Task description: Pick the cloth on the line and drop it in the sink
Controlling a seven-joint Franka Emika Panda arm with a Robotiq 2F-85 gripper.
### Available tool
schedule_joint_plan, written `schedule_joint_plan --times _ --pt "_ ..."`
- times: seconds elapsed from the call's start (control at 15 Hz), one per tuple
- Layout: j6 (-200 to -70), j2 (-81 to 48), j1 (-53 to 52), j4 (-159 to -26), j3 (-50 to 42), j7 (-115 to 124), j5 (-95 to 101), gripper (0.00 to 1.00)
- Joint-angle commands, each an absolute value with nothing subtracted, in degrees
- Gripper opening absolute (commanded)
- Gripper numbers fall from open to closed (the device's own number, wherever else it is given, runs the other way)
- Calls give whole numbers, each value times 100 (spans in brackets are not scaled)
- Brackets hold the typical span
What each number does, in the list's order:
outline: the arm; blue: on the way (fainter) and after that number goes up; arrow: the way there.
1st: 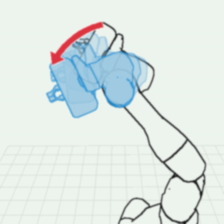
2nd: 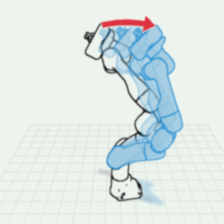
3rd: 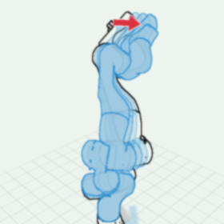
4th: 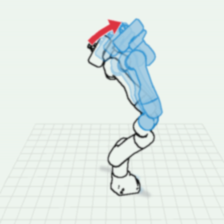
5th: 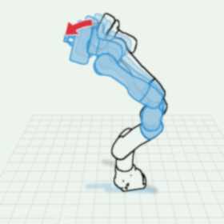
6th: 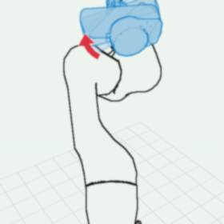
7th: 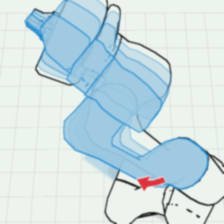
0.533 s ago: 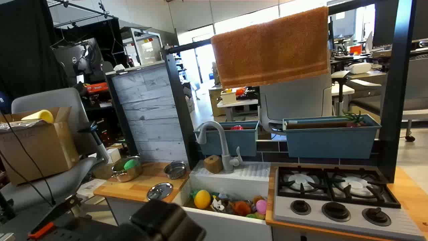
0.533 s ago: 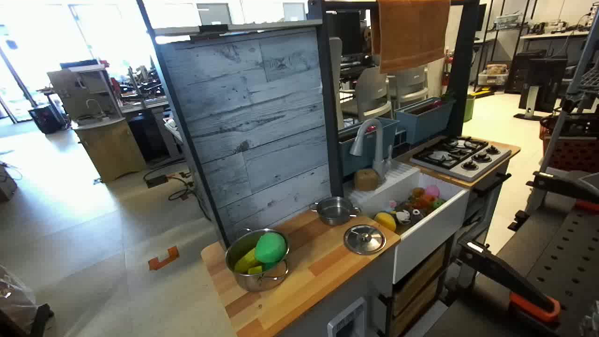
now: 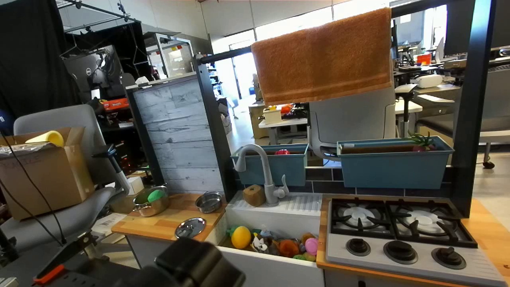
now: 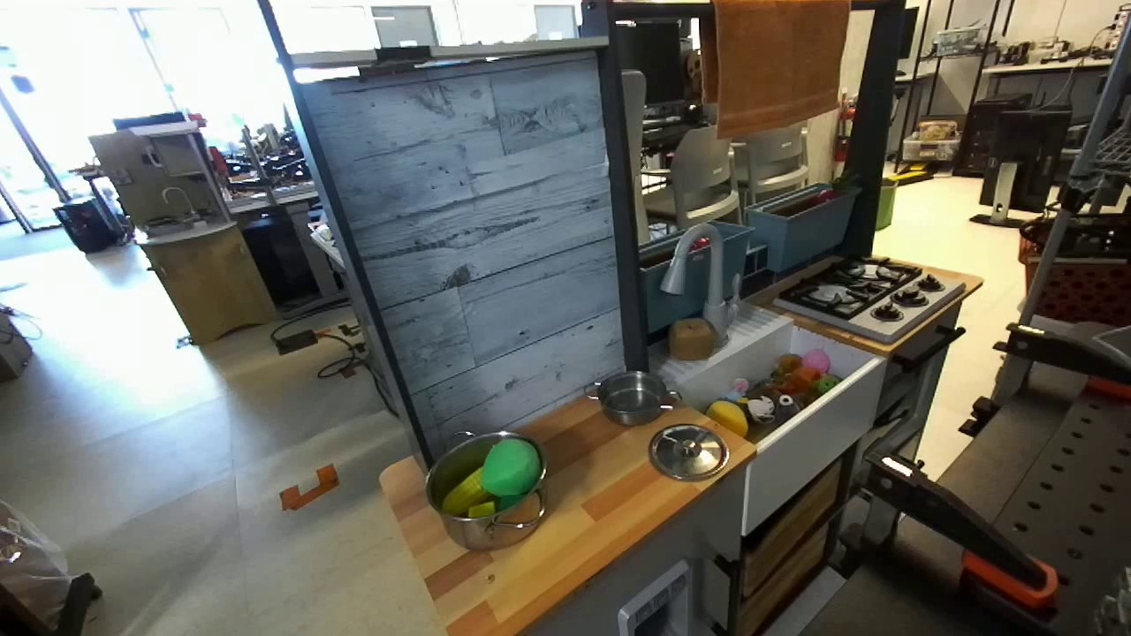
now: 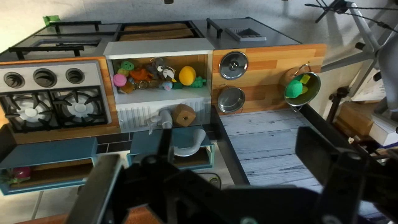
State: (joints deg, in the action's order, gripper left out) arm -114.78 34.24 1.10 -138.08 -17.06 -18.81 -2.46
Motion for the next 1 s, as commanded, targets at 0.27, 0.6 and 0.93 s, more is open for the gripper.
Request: schedule_joint_plan --times 0.27,0.6,0.93 --pt "-12499 3075 185 -13841 -1510 -1538 -582 100" --pt "-13617 2009 216 -13302 -1195 -653 -805 100" --pt "-14427 923 248 -12375 -1012 226 -972 100"
